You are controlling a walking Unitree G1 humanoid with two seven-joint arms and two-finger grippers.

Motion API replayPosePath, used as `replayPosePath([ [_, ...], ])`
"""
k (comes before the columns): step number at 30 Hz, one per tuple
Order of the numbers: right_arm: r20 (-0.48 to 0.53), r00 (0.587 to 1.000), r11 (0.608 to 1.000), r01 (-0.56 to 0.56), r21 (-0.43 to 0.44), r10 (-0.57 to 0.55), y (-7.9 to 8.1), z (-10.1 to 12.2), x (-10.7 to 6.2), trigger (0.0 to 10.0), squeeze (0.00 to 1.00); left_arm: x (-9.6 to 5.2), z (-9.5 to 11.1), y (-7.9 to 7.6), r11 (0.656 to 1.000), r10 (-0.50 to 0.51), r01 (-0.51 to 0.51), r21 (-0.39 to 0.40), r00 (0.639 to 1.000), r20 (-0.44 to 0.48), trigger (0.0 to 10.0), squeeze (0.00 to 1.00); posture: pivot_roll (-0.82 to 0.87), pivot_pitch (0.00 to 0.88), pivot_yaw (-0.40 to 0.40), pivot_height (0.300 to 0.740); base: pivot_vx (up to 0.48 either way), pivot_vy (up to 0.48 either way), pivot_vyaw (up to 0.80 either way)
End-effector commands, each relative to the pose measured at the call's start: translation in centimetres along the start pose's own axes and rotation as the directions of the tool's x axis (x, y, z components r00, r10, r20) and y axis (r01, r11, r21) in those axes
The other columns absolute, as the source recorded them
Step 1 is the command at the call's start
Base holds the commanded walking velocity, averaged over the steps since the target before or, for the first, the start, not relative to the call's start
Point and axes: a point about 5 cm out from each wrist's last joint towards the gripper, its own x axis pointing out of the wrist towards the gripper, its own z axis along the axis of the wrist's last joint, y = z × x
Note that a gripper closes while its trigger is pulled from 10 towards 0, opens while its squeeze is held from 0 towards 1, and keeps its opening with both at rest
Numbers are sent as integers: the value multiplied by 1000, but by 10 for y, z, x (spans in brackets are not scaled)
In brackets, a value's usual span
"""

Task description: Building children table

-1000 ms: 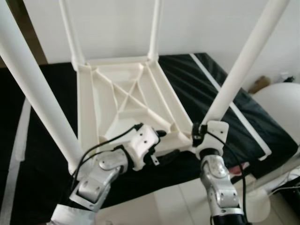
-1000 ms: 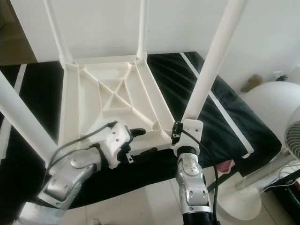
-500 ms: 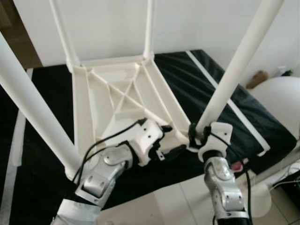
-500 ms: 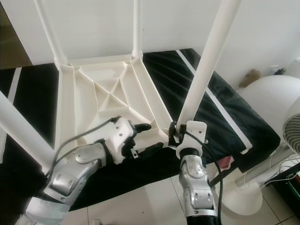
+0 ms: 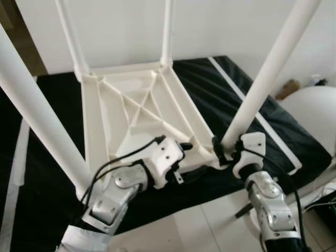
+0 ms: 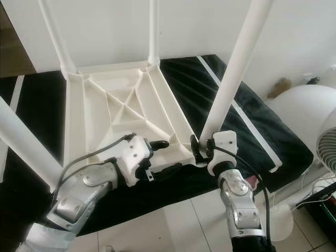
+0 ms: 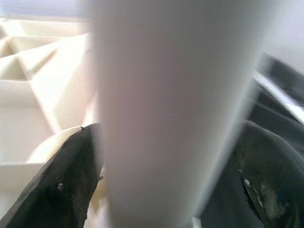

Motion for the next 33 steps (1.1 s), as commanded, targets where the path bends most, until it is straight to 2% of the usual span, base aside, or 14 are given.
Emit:
replayPosePath([
  [1, -5, 1000, 999, -31, 7, 31, -1, -2, 1, 10000, 0, 0, -1, -3, 1000, -28, 28, 5, 1000, -3, 10000, 0, -46, 40, -37, 740, 0, 0, 0],
  [7, -26, 988, 987, -153, -43, 152, -13, -1, 9, 10000, 0, 3, -1, -5, 999, -36, 36, 13, 999, -3, 10000, 0, -47, 32, -31, 740, 0, 0, 0],
  [17, -79, 955, 952, -291, -91, 285, -20, -5, 18, 10000, 0, 4, -1, -4, 999, -44, 44, 14, 999, -11, 10000, 0, -45, 23, -21, 740, 0, 0, 0],
  [18, -84, 952, 949, -301, -90, 294, -21, -6, 19, 7529, 0, 4, -1, -4, 999, -45, 46, 15, 999, -10, 10000, 0, -43, 22, -21, 740, 0, 0, 0],
  [19, -90, 949, 946, -312, -94, 304, -21, -7, 20, 2627, 0, 4, -1, -5, 999, -47, 47, 15, 999, -10, 10000, 0, -44, 22, -19, 740, 0, 0, 0],
  [20, -92, 946, 943, -319, -92, 311, -21, -8, 20, 0, 0, 4, -1, -5, 999, -49, 49, 15, 999, -10, 10000, 0, -43, 20, -19, 740, 0, 0, 0],
  [30, -104, 938, 936, -341, -88, 332, -20, -14, 19, 0, 0, 3, -2, -8, 998, -60, 60, 10, 998, -11, 10000, 0, -46, 19, -15, 740, 0, 0, 0],
  [31, -106, 943, 942, -325, -81, 316, -22, -15, 18, 10000, 0, 4, -2, -8, 998, -60, 61, 9, 998, -11, 10000, 0, -51, 16, -17, 740, 0, 0, 0],
  [33, -110, 952, 953, -295, -68, 287, -23, -16, 17, 10000, 0, 4, -2, -8, 998, -60, 61, 8, 998, -9, 10000, 0, -53, 15, -18, 740, 0, 0, 0],
])
